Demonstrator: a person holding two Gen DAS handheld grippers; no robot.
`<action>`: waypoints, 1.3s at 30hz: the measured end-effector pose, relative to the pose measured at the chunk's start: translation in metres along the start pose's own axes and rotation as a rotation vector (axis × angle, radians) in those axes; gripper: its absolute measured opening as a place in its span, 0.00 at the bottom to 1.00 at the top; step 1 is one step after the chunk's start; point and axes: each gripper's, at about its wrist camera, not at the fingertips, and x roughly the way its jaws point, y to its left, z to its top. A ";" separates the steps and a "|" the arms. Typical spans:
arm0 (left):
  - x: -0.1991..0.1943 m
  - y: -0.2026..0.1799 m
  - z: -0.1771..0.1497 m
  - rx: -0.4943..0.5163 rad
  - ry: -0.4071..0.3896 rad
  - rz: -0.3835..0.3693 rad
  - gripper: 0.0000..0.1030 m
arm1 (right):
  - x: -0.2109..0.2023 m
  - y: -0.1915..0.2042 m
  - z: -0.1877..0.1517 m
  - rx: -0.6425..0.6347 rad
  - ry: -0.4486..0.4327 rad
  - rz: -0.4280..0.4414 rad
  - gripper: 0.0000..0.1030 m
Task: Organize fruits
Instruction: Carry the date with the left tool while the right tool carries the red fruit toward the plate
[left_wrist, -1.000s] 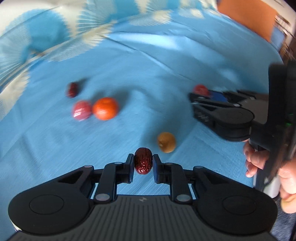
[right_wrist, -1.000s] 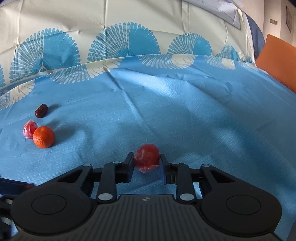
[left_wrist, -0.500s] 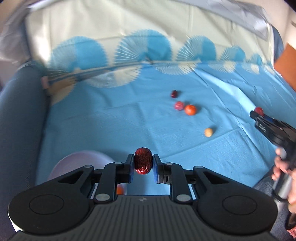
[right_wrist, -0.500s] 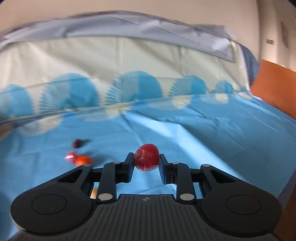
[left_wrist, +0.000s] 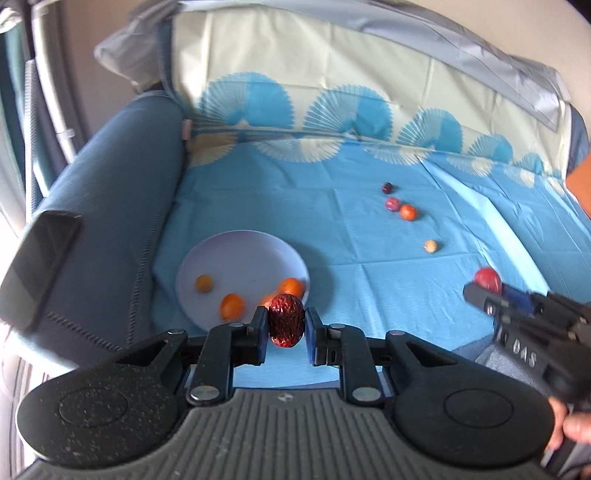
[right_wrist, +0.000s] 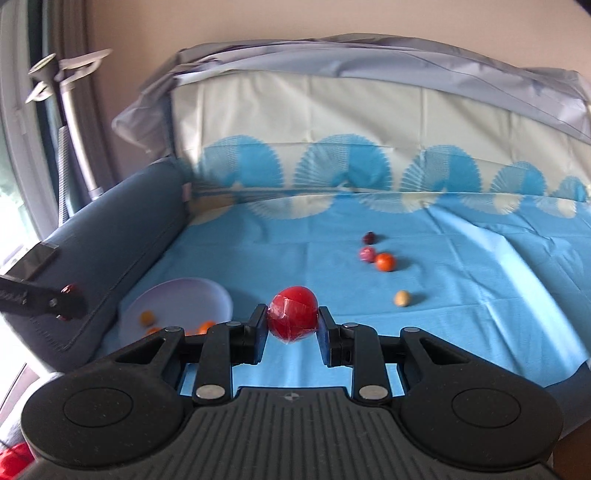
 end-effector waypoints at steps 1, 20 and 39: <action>-0.005 0.003 -0.003 -0.004 -0.011 0.012 0.21 | -0.005 0.008 -0.002 -0.019 0.002 0.014 0.28; -0.020 0.025 -0.017 -0.060 -0.035 0.046 0.21 | -0.017 0.051 -0.002 -0.149 0.044 0.040 0.28; 0.034 0.055 0.004 -0.112 0.070 0.051 0.21 | 0.029 0.064 0.004 -0.196 0.113 0.085 0.28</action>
